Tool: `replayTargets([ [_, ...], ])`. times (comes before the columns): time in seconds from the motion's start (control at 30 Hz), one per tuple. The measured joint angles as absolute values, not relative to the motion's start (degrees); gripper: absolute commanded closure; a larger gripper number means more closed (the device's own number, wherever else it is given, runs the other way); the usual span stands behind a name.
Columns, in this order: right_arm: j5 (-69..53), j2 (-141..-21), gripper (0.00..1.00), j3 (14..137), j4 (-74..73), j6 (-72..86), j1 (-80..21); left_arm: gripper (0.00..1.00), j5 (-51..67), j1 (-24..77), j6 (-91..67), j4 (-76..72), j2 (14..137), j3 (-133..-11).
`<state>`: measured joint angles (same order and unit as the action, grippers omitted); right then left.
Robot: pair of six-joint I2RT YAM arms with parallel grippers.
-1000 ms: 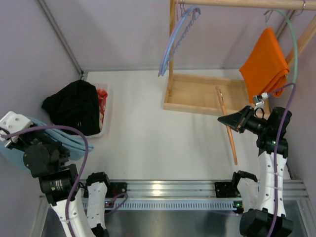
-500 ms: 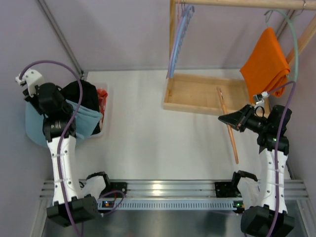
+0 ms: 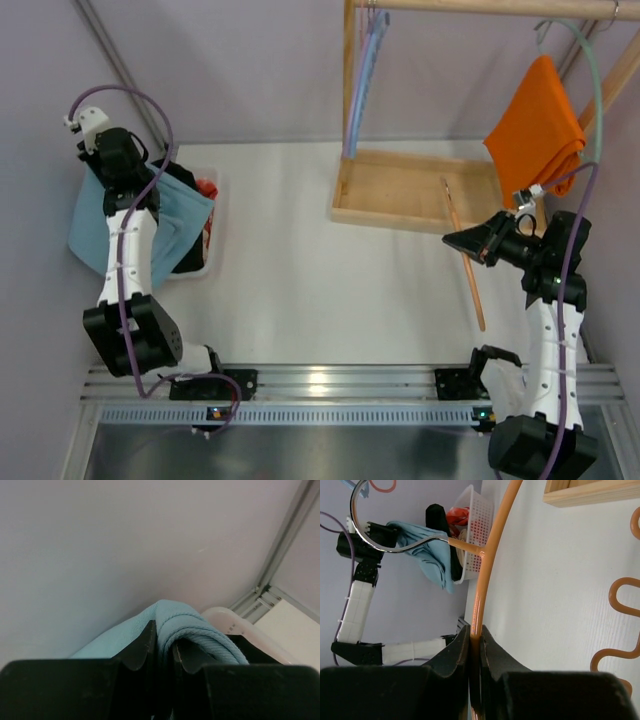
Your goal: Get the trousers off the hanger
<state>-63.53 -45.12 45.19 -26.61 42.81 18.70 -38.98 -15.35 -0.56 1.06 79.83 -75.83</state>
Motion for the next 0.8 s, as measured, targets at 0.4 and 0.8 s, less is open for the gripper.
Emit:
replayTargets([
  [0.4, -62.1, -45.2, 1.0, 48.5, -28.3, 41.2, 18.8, 0.79, -26.2, -15.3, -4.4, -8.5, 97.7, -75.5],
  [0.8, -61.1, -42.8, 1.0, 52.9, -30.4, 39.9, 18.8, 0.27, -18.7, -15.4, -4.0, -8.0, 92.1, -74.9],
])
